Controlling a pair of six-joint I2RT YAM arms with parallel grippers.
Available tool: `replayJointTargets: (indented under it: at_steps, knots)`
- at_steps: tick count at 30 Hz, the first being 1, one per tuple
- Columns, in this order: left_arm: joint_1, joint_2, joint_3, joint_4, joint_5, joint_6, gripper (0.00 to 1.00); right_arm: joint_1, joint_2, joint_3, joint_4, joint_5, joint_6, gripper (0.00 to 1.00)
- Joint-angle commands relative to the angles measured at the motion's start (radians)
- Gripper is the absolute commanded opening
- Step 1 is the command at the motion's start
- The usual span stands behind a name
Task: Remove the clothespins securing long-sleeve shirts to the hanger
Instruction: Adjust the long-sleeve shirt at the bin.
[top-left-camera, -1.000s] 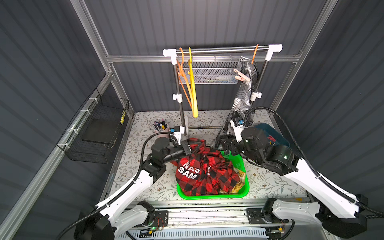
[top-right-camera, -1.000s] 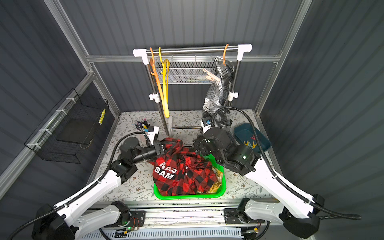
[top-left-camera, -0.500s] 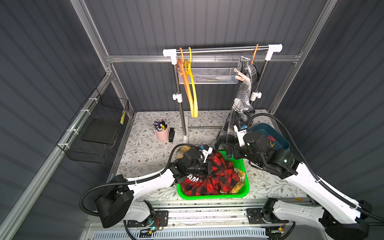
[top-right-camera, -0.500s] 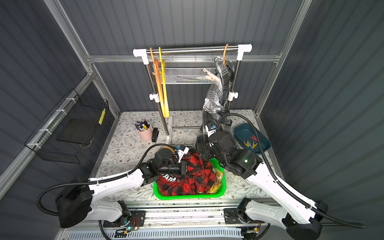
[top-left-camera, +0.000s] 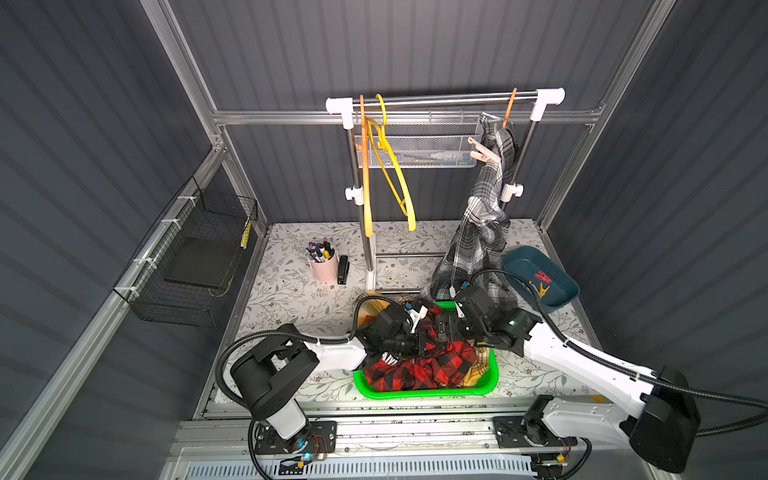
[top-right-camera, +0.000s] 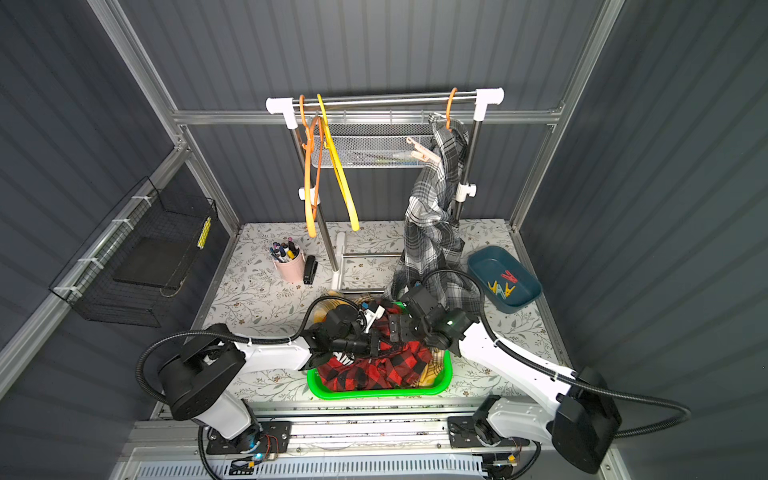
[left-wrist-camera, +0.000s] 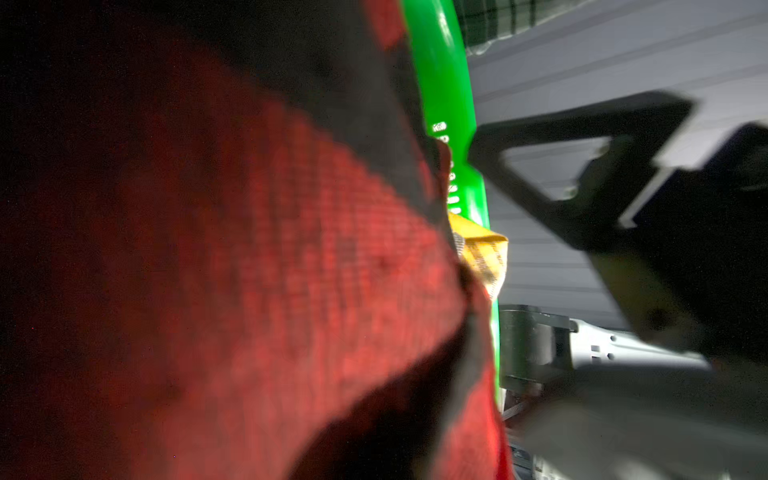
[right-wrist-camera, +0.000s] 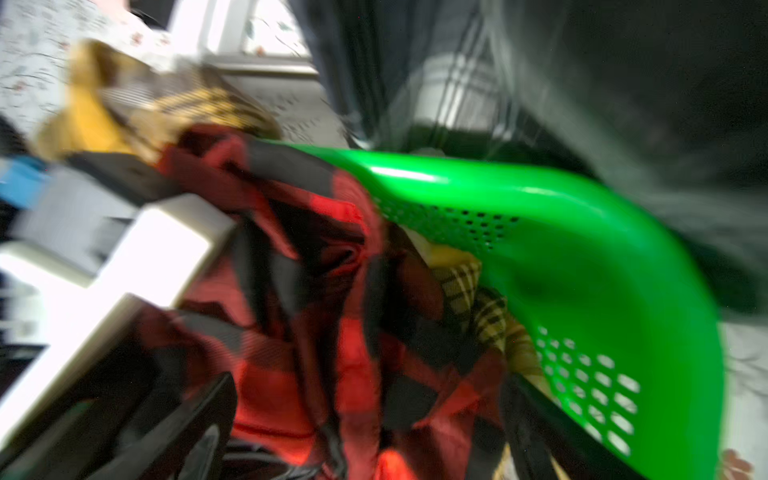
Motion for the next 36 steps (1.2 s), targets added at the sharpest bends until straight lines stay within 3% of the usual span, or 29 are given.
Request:
replayJointTargets:
  at_steps: [1,7,13,14,16,17,20,25,30,36]
  knots:
    - [0.030,0.088,-0.041,0.051,0.043,-0.052,0.00,-0.024,0.053,-0.018,0.096,-0.047,0.048,0.99]
    - [0.095,0.153,-0.066,0.189,0.102,-0.110,0.00,-0.071,0.187,-0.013,0.157,-0.061,0.063,0.99]
    - [0.141,0.130,-0.036,0.091,0.129,-0.043,0.00,-0.110,0.273,0.009,0.186,-0.033,0.077,0.99]
    - [0.144,0.117,-0.026,0.080,0.136,-0.029,0.05,-0.112,0.284,0.012,0.195,-0.018,0.081,0.99]
    - [0.143,0.072,0.011,0.016,0.152,0.012,0.33,-0.116,0.295,0.021,0.207,-0.002,0.090,0.99]
    - [0.144,0.035,0.043,-0.064,0.154,0.059,0.45,-0.120,0.300,0.026,0.210,0.003,0.092,0.99]
    - [0.144,-0.092,0.137,-0.370,0.101,0.240,0.69,-0.127,0.302,0.044,0.208,0.026,0.094,0.99]
    - [0.144,-0.247,0.259,-0.666,0.014,0.392,0.89,-0.145,0.282,0.061,0.200,0.034,0.075,0.99]
    - [0.145,-0.332,0.318,-0.798,-0.098,0.467,0.92,-0.146,0.212,0.069,0.172,0.052,0.065,0.99]
    - [0.147,-0.438,0.351,-0.875,-0.326,0.526,0.94,-0.136,0.043,0.084,0.090,0.094,0.024,0.99]
